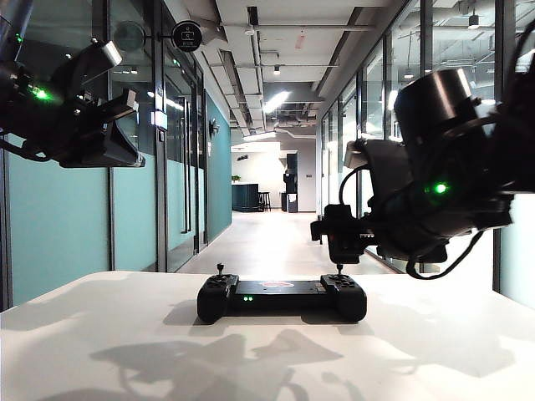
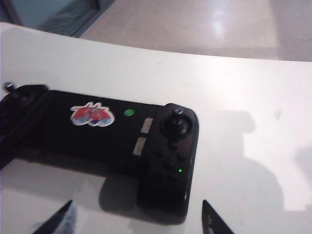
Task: Push the left joystick on the remote control sitting on the white table backward to make the robot dog back up in a straight line until it returns close to you.
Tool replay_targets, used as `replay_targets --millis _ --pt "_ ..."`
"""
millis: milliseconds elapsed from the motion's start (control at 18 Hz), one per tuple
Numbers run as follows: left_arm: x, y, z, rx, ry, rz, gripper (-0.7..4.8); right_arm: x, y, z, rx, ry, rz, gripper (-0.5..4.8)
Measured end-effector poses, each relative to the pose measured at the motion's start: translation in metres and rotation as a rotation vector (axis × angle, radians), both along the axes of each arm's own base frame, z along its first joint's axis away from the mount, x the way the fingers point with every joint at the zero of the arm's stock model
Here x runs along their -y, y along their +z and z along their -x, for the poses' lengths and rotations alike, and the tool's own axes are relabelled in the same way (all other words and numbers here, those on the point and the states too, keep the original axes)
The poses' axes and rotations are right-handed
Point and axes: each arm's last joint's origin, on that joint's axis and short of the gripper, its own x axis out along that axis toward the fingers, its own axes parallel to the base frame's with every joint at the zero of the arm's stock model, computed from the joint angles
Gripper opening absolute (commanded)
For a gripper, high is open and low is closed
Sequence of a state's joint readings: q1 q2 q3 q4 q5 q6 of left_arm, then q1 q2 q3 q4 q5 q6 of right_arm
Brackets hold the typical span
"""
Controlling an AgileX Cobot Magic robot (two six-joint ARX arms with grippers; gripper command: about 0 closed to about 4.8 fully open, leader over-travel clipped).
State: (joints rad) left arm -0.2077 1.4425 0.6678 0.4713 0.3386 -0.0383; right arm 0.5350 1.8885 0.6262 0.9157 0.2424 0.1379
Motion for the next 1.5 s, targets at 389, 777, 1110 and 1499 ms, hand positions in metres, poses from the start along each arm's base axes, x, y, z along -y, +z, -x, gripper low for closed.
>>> replay_targets --millis 389,777,1110,1499 --pt "0.000 0.000 0.000 0.000 -0.001 0.000 -0.05 -0.006 -0.018 -0.012 -0.052 -0.012 0.003 3.81" --pt "0.001 0.000 0.000 -0.001 -0.018 0.005 -0.05 -0.002 -0.026 -0.023 -0.068 -0.042 -0.001 3.81" --pt "0.000 0.000 0.000 -0.001 -0.017 0.005 -0.06 0.001 -0.028 -0.026 -0.078 -0.034 -0.010 3.78" --pt "0.001 0.000 0.000 -0.001 -0.018 0.005 -0.06 -0.010 -0.032 -0.047 -0.113 -0.026 0.004 3.77"
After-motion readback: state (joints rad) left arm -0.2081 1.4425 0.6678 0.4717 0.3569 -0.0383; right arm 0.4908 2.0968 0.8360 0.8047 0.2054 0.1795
